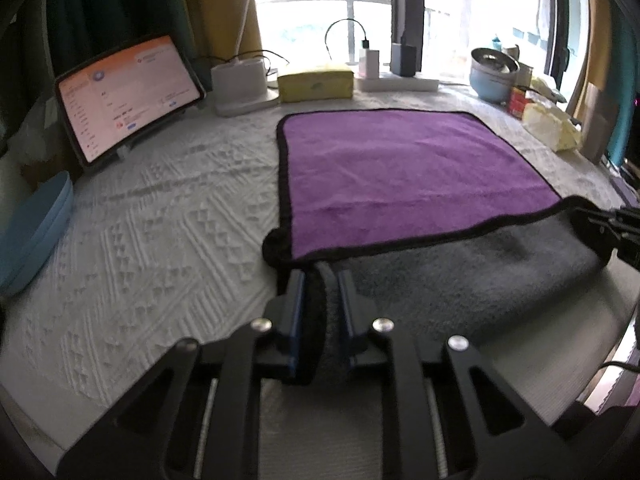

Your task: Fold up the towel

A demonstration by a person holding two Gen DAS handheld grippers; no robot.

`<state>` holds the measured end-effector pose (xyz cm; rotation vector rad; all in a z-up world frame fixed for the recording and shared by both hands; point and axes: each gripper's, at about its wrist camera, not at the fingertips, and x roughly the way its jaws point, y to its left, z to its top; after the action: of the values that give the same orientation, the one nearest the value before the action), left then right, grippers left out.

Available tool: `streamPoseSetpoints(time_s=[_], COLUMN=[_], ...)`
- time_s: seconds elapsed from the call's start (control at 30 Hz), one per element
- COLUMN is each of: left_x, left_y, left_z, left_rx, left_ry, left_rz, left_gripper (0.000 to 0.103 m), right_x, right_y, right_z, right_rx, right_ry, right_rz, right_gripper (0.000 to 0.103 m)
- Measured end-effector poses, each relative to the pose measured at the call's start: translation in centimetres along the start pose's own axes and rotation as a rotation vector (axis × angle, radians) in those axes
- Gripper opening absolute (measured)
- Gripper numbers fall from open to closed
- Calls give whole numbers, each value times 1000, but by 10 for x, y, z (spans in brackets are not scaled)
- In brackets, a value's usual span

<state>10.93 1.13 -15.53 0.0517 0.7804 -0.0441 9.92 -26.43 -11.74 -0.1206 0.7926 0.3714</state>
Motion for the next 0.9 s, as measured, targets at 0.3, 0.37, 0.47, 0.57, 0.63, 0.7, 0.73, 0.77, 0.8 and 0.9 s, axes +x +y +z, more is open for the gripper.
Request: streamPoseSetpoints(time_s=[0.3,0.37,0.47,0.57,0.63,0.7,0.73,0.77,0.8,0.9], left_x=[-15,-21,-31,-40,-43,-45,-45,-46,-45,-44], left_y=[2,2,2,-1,-2,-2,-2,-1,-1,2], left_z=[4,8,15,24,29,34,36,38,40,45], left_rx=[-15,-20,-25,-19,-13,-9,-9,-9,-9,-12], left_ry=[-44,-62,-101,-136,-153,-169,-176,-181,-185,-193], left_rz=[-33,-40,-47,-55,-55,-55,-56,-57,-56,-55], left_gripper=[9,9,9,9,9,9,9,9,9,9], right_x=[-6,-10,-15,-19,-21,-23,-25,-25,-26,-26], right_y=[3,3,3,5,5,5,5,4,4,0], right_z=[4,7,11,17,21,25,27,29,31,37], right_rx=[-13,-13,-12,-21,-26,-30,-32,-32,-33,-34], right_ry=[-32,-46,-70,-91,-106,-121,-129,-135,-141,-159], right_rz=[-7,-10,-13,-14,-14,-16,-18,-19,-19,-23], right_gripper=[6,6,6,6,6,6,6,6,6,6])
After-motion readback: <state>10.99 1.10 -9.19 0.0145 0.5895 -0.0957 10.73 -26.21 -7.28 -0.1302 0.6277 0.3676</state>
